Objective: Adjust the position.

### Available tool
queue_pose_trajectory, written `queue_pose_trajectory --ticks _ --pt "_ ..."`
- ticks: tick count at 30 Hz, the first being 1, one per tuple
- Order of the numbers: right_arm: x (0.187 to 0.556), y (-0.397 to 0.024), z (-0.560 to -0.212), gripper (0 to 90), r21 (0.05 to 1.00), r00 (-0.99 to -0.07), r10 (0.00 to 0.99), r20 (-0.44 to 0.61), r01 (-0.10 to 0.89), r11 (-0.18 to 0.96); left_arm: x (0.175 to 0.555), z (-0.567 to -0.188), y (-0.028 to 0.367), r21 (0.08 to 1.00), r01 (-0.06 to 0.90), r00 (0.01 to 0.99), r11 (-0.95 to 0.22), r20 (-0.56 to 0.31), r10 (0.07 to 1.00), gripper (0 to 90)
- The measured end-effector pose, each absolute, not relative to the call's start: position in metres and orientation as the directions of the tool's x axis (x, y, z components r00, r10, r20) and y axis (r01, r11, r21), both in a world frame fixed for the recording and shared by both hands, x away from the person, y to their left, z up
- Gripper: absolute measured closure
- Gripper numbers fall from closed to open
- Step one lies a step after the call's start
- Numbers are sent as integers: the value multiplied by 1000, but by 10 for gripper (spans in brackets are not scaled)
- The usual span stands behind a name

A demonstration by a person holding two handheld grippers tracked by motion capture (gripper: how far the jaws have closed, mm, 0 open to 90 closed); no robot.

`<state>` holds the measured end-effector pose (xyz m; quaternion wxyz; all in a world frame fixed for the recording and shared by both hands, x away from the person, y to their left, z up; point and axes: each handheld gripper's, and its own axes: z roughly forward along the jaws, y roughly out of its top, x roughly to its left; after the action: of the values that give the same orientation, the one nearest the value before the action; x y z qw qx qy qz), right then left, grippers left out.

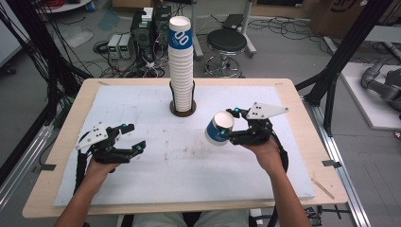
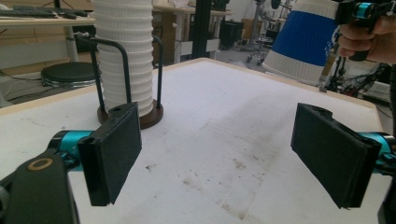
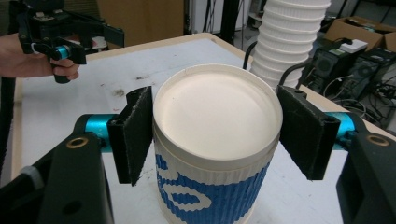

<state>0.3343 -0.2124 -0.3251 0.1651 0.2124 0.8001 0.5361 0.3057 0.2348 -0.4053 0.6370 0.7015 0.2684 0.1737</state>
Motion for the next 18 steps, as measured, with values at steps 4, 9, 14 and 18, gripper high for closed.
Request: queue_pose_trajectory --ticks 4,9,14,18 --pt "336 -209 -326 315 928 -866 499 -28 163 336 307 -405 231 986 157 812 -51 -100 575 163" --pt "339 -200 -327 315 924 -879 476 -20 165 344 307 -404 225 984 159 836 -77 -92 541 162" --pt "340 -192 -329 315 922 -893 450 -16 161 353 304 -403 218 985 153 850 -84 -88 519 163" --pt "341 -187 -330 315 921 -902 432 -4 165 354 303 -400 214 985 143 863 -98 -76 499 163"
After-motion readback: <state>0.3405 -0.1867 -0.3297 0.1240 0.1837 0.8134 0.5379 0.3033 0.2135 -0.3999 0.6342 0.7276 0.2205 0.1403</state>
